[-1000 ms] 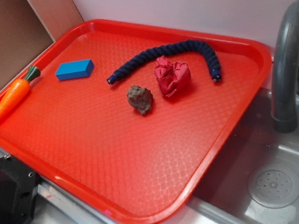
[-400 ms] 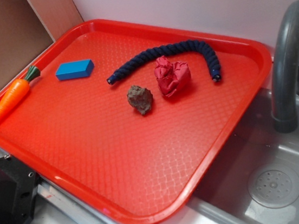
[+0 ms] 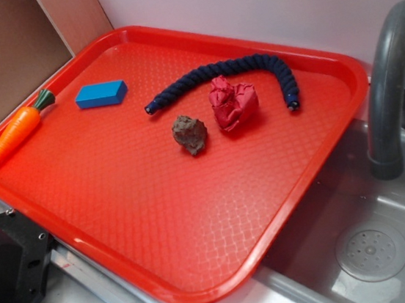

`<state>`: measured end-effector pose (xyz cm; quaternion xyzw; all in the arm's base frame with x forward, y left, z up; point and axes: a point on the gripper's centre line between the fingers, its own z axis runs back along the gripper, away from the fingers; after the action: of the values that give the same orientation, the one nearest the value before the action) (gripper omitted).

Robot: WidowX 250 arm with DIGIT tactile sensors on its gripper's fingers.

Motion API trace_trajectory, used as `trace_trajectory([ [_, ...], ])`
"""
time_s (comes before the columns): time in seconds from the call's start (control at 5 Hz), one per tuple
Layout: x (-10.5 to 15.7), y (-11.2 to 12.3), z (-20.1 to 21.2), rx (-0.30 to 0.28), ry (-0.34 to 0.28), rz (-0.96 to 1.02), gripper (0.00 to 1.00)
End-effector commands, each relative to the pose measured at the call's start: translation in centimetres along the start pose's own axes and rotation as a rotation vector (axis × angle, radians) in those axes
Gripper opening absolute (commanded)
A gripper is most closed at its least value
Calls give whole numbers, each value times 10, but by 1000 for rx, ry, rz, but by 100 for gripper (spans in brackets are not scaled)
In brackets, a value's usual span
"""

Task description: Grab the rock.

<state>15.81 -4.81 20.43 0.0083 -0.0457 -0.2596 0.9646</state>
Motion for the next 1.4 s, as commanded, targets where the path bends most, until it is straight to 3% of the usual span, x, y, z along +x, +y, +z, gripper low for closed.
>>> trace_trajectory([
  [0.0, 56, 4, -50, -26, -31, -397, 100],
  [0.2, 71, 2, -76, -70, -32, -441, 100],
  [0.4, 80, 3, -101, -30, 17, -457, 100],
  [0.6, 86, 4, -128, -33, 58, -478, 100],
  [1.0, 85, 7, -163, -29, 131, -470, 100],
  [1.2, 78, 7, -180, -70, 158, -504, 100],
])
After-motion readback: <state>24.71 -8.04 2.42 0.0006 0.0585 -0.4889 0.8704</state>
